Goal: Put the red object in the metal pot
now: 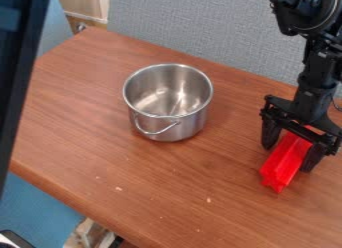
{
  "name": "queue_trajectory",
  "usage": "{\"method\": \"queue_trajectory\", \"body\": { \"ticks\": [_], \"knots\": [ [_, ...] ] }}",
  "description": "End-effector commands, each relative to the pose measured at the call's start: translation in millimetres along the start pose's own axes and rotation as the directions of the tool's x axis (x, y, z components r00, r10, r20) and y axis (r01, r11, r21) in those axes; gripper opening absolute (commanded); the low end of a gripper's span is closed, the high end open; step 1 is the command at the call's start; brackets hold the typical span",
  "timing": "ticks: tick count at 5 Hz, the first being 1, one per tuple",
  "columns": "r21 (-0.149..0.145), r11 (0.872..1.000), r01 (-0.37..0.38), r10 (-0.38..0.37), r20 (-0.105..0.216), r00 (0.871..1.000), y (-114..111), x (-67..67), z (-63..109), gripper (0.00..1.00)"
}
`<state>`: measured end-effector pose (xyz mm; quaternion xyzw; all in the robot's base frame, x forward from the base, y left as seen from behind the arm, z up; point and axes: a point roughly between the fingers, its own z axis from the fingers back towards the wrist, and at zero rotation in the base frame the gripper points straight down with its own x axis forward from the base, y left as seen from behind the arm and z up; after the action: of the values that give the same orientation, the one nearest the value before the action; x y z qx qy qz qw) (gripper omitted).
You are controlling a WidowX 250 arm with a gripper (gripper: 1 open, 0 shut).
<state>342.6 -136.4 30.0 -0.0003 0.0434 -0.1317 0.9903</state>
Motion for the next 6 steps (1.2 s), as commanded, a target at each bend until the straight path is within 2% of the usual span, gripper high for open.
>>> {"method": "queue_trajectory", "body": {
  "ticks": [1,5,6],
  "knots": [
    [-0.01,1.0,-0.006,0.006,0.077,0.997,5.3,6.5,28.1,1.0],
    [-0.022,1.0,-0.003,0.004,0.051,0.999,3.5,10.1,17.3,1.0],
    [-0.025,1.0,-0.002,0.003,0.046,0.999,3.2,10.8,16.3,0.0]
  ]
}}
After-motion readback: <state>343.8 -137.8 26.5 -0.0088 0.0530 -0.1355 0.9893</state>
